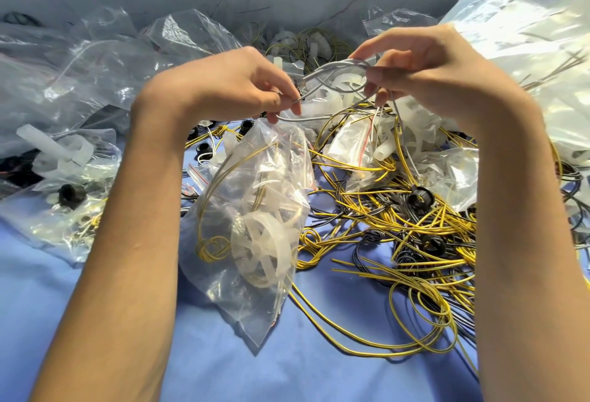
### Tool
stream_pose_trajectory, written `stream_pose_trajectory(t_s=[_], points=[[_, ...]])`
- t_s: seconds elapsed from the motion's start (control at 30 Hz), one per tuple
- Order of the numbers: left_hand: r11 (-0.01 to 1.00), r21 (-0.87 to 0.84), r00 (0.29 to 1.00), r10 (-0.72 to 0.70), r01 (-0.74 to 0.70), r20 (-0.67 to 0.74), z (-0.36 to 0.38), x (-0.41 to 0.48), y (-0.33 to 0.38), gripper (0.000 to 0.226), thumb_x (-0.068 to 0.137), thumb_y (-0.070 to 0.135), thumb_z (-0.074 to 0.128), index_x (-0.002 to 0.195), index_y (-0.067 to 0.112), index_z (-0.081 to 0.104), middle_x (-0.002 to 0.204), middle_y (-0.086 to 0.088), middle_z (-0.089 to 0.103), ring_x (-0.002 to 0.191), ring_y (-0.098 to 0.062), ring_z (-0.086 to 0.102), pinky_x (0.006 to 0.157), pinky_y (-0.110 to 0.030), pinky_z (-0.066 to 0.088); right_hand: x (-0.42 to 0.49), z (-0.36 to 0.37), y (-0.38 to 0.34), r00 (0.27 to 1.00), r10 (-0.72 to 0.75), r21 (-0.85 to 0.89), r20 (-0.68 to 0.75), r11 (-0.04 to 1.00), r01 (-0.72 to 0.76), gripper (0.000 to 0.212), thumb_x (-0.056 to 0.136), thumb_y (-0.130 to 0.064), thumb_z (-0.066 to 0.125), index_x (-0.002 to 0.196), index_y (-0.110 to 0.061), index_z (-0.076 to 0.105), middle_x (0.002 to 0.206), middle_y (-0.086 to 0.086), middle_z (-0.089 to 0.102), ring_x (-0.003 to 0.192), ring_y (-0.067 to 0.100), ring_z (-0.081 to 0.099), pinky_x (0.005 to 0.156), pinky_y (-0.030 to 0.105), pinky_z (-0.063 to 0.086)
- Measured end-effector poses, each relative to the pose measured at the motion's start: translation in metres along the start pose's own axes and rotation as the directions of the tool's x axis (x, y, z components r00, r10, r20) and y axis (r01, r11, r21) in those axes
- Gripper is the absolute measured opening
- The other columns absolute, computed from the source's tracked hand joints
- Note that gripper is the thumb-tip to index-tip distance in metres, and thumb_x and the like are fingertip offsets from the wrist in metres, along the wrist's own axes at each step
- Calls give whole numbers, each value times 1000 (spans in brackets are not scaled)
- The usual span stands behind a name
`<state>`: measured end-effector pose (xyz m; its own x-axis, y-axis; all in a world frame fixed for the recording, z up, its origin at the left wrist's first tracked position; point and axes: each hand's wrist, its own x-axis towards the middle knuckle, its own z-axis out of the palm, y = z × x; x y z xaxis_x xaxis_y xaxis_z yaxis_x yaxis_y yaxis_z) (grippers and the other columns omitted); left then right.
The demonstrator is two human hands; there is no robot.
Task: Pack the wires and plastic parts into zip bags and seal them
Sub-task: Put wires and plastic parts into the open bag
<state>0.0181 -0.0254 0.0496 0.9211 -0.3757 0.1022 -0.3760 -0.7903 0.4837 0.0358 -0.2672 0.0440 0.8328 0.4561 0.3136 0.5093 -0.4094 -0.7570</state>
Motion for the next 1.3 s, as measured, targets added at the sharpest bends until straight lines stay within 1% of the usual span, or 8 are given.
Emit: stream_pose_trajectory(t_s=[0.17,0.27,0.57,0.9,1.03,1.1,1.17,1.3], points=[[999,-11,1000,31,-31,-1,3,1,2,15,94,26,58,91,29,73,62,11,63,51,6,51,49,-1,35,-2,4,-4,998,-4,21,55,1000,3,12,84,-23,67,94,-19,69,73,-4,72,73,17,64,86,49,50],[999,-33,999,39,-40,-18,7,4,5,15,93,28,59,94,29,73,73,5,68,61,-2,54,54,-4,39,-2,1,-3,999,-2,25,53,1000,0,35,70,-40,67,93,-13,70,75,-2,71,71,15,63,81,41,49],[992,-54,992,108,-111,-65,22,13,20,14,92,18,59,98,23,71,73,7,67,66,-10,58,60,-20,46,1,-2,3,1000,-5,19,31,1000,5,19,77,-35,66,88,-20,68,73,-5,71,65,8,66,70,22,53],[991,73,986,99,-109,133,39,22,32,20,93,32,56,82,22,71,68,14,67,61,3,58,60,-15,44,2,-8,19,986,161,-88,-34,983,-163,10,85,-17,70,76,-19,71,65,-4,71,62,9,70,59,19,56],[980,170,949,41,-99,314,44,22,39,30,94,37,53,69,25,63,61,17,64,56,8,56,56,-15,42,6,-11,28,925,263,-94,-275,950,-298,14,85,-10,64,73,-17,68,72,5,71,67,15,72,71,32,60],[977,169,944,67,-127,322,48,22,47,25,94,37,52,77,24,66,70,15,67,58,8,56,58,-16,41,5,-13,27,919,280,-53,-276,951,-306,9,87,-17,65,95,-18,69,90,10,72,83,21,72,85,41,57],[975,146,936,108,-165,334,53,22,56,22,94,36,52,85,23,67,72,13,67,58,7,55,57,-17,41,3,-13,23,943,308,-180,-125,928,-327,49,87,-35,67,130,-14,55,116,10,67,106,27,66,97,49,50],[949,189,895,157,-254,416,76,22,75,17,92,26,53,96,20,69,80,8,69,76,-6,62,69,-21,49,0,-10,18,924,378,-441,-55,821,-362,68,83,-56,62,128,-6,50,123,15,63,101,32,66,92,52,51]])
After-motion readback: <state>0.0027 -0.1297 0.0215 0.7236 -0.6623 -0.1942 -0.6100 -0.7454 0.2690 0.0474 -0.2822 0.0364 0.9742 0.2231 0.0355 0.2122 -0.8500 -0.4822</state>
